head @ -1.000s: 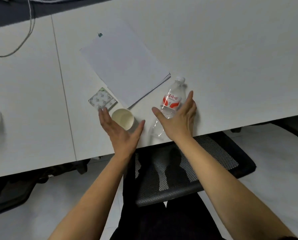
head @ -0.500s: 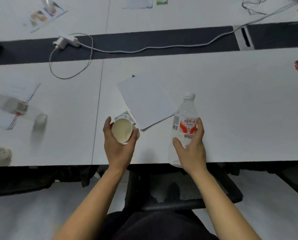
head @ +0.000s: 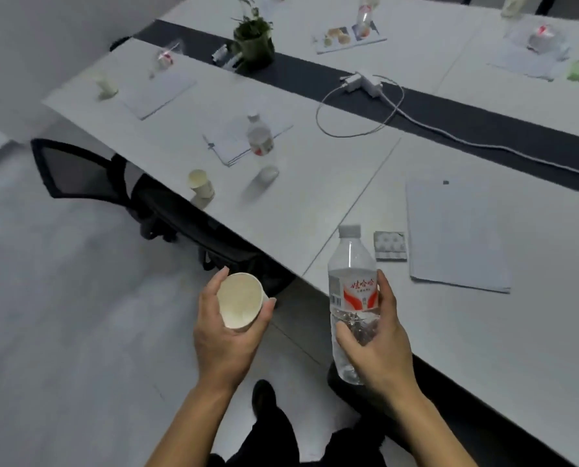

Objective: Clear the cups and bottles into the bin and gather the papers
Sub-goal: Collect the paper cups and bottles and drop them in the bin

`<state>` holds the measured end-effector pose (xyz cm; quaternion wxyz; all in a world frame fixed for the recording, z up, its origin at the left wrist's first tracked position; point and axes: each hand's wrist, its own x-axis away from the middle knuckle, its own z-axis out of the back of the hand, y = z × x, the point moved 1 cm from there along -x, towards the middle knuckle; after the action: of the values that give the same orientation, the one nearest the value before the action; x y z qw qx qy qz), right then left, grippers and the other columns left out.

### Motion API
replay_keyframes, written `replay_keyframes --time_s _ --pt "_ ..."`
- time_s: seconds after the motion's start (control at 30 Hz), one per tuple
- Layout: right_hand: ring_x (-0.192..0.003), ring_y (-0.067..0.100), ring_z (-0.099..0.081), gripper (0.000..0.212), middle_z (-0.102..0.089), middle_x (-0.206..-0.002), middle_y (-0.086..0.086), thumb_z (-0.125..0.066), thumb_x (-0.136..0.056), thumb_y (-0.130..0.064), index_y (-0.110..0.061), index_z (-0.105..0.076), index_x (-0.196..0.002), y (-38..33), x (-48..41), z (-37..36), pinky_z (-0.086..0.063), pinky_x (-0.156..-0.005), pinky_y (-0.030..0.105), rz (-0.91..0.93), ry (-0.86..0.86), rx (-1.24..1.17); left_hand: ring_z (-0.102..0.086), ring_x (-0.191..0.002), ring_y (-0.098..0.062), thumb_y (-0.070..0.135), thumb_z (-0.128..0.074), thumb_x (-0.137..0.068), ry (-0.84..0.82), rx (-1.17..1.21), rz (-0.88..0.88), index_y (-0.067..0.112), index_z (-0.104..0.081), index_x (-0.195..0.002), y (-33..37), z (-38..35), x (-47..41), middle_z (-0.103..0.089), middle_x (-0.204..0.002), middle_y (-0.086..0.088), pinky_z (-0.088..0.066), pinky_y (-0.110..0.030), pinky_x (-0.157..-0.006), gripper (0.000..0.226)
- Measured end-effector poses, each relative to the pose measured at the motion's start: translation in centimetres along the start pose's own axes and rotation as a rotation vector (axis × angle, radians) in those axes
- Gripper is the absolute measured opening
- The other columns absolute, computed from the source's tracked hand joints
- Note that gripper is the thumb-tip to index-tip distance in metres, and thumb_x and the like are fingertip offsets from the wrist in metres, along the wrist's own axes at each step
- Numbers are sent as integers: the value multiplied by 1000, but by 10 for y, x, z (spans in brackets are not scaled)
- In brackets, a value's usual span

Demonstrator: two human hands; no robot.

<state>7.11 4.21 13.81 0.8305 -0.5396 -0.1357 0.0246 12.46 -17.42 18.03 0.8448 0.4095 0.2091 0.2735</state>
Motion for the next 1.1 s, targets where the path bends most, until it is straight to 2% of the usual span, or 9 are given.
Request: replay_keyframes --time_s 0.17,0.3,0.43,0.57,0.67,0.77,0.9,0.97,1.1 --pt "-109 5 -65 99 -59 -129 -21 -79 -75 -36 -60 -14 -145 -69 -11 -92 -56 -92 41 127 -181 31 -52 -115 -11 52 -78 -65 226 70 152 31 -45 -135 -63 93 -20 -51 -128 12 -51 -33 -93 81" --pt "-112 4 -64 98 -58 -132 -21 -82 -75 -31 -55 -20 -148 -121 -17 -206 -55 -94 41 233 -295 64 -50 -112 -11 54 -82 -67 393 82 250 34 -43 -135 -143 190 -38 -49 -126 14 -46 -24 -86 81" --pt "-110 2 -64 100 -59 -132 -20 -84 -76 -32 -58 -19 -147 -174 -23 -325 -56 -93 36 312 -346 77 -52 -106 -14 49 -78 -63 532 66 319 30 -44 -136 -210 291 -73 -51 -122 11 -40 -14 -75 83" --pt "-109 -3 -63 98 -58 -128 -27 -82 -77 -26 -55 -21 -148 -232 -34 -423 -55 -91 30 400 -444 83 -49 -105 -6 61 -79 -62 654 62 333 30 -43 -136 -256 374 -114 -50 -124 14 -40 -14 -78 88" --pt "-108 -3 -64 98 -59 -124 -33 -82 -78 -23 -54 -21 -149 -267 -48 -486 -55 -89 29 435 -476 60 -50 -108 -9 53 -76 -63 694 43 354 29 -42 -137 -289 415 -150 -52 -129 9 -42 -19 -80 85" --pt "-107 -2 -65 99 -58 -122 -36 -82 -77 -22 -50 -21 -151 -292 -70 -543 -55 -89 29 453 -510 58 -50 -107 -7 58 -75 -64 694 38 357 28 -44 -137 -321 440 -196 -51 -127 12 -40 -14 -79 86" --pt "-112 -1 -63 101 -59 -132 -20 -81 -78 -20 -50 -19 -152 -313 -115 -637 -56 -92 27 440 -532 57 -49 -105 1 67 -70 -62 693 82 389 33 -45 -135 -381 467 -273 -51 -121 22 -41 -15 -81 84" --pt "-116 2 -62 101 -57 -136 -15 -81 -79 -19 -49 -17 -152 -326 -150 -697 -56 -95 34 429 -538 54 -51 -107 -5 62 -80 -67 688 94 432 35 -45 -133 -418 485 -325 -52 -121 20 -41 -17 -81 80" --pt "-117 3 -61 99 -55 -136 -20 -80 -79 -26 -50 -17 -152 -381 -228 -807 -56 -96 38 400 -587 54 -55 -110 -14 54 -76 -64 671 105 548 37 -46 -129 -480 537 -433 -55 -121 15 -42 -21 -80 74"
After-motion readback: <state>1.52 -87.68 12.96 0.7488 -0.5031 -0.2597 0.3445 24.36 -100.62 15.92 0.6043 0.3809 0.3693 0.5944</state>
